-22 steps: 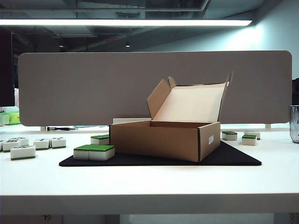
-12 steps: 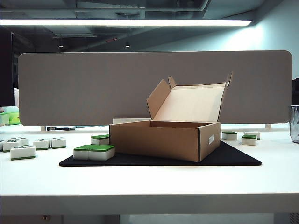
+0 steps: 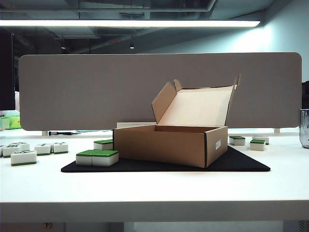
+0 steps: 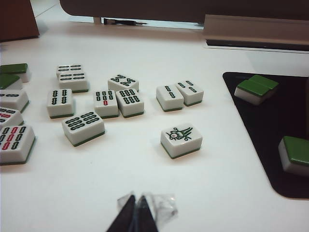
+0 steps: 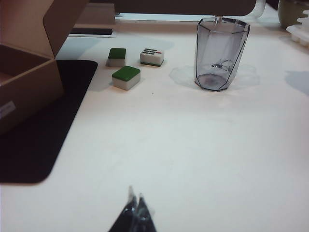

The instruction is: Pick up four mahjong tiles and put them into the paper box.

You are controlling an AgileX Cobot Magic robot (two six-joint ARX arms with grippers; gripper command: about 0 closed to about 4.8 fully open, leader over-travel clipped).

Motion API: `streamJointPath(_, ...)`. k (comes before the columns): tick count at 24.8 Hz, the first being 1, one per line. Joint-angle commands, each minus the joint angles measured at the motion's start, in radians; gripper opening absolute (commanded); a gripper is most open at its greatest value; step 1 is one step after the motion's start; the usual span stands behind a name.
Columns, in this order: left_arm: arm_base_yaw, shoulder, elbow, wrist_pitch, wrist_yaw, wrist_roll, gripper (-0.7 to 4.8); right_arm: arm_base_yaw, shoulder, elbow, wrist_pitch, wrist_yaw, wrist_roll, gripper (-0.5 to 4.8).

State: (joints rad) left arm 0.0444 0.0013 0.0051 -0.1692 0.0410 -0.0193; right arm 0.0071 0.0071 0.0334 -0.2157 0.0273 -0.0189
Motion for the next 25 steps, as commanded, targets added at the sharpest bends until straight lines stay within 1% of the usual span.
streamJointPath(1,-0.001,0.001,0.001,-0.016,-0.003,0.000,-0.06,0.001,-0.008,0.049,0.033,0.008,0.019,-0.02)
streamJointPath(9,-0.001,0.001,0.001,-0.016,-0.003,0.000,-0.06,0.001,-0.008,0.170,-0.008,-0.005,0.019,-0.01)
streamJointPath(13,-0.001,0.000,0.001,-0.016,-0.004,0.001,-0.06,0.001,-0.008,0.308,-0.150,-0.005,0.019,-0.01)
streamJointPath(15,-0.001,0.000,0.001,-0.016,-0.013,0.000,-0.06,0.001,-0.008,0.393,-0.245,-0.008,0.019,-0.01)
streamJointPath(19,-0.001,0.000,0.001,-0.016,-0.016,0.000,-0.06,0.001,-0.008,0.483,-0.344,-0.009,0.019,-0.01)
streamJointPath(22,-0.001,0.000,0.001,-0.016,-0.015,0.000,-0.06,0.001,-0.008,0.543,-0.409,-0.056,0.019,-0.01)
streamJointPath(23,-0.001,0.000,0.001,-0.016,-0.015,0.000,-0.06,0.001,-0.008,0.580,-0.449,-0.110,0.019,-0.01)
streamJointPath(24,-0.001,0.000,0.001,-0.016,-0.015,0.000,-0.06,0.001,-0.008,0.595,-0.465,-0.140,0.019,-0.01)
streamJointPath(25,-0.001,0.000,0.001,-0.016,-0.015,0.000,-0.06,0.001,-0.008,0.628,-0.504,-0.214,0.019,-0.01)
